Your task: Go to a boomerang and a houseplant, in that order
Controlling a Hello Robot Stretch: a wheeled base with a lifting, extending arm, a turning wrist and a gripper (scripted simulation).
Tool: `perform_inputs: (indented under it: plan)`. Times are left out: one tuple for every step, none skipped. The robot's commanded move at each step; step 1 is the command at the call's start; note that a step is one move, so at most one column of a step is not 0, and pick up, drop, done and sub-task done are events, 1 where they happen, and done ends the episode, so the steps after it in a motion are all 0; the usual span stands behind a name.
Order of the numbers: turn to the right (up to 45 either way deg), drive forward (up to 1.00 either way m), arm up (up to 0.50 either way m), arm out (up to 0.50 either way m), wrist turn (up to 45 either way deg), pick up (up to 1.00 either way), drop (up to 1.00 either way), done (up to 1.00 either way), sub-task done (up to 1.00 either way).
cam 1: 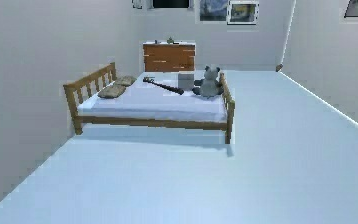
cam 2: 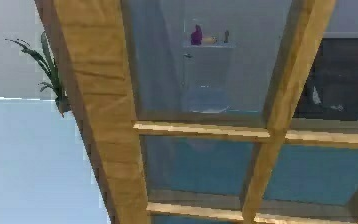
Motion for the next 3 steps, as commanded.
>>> perform_inputs:
  plan:
    - [0.0, 0.35, 0.00, 0.00, 0.0, 0.00, 0.00, 0.00, 0.00]
    - [27.0, 0.00, 0.00, 0.00, 0.0, 0.00, 0.00, 0.00, 0.00]
    - [0.0, 0.40, 0.00, 0.00, 0.0, 0.00, 0.00, 0.00, 0.00]
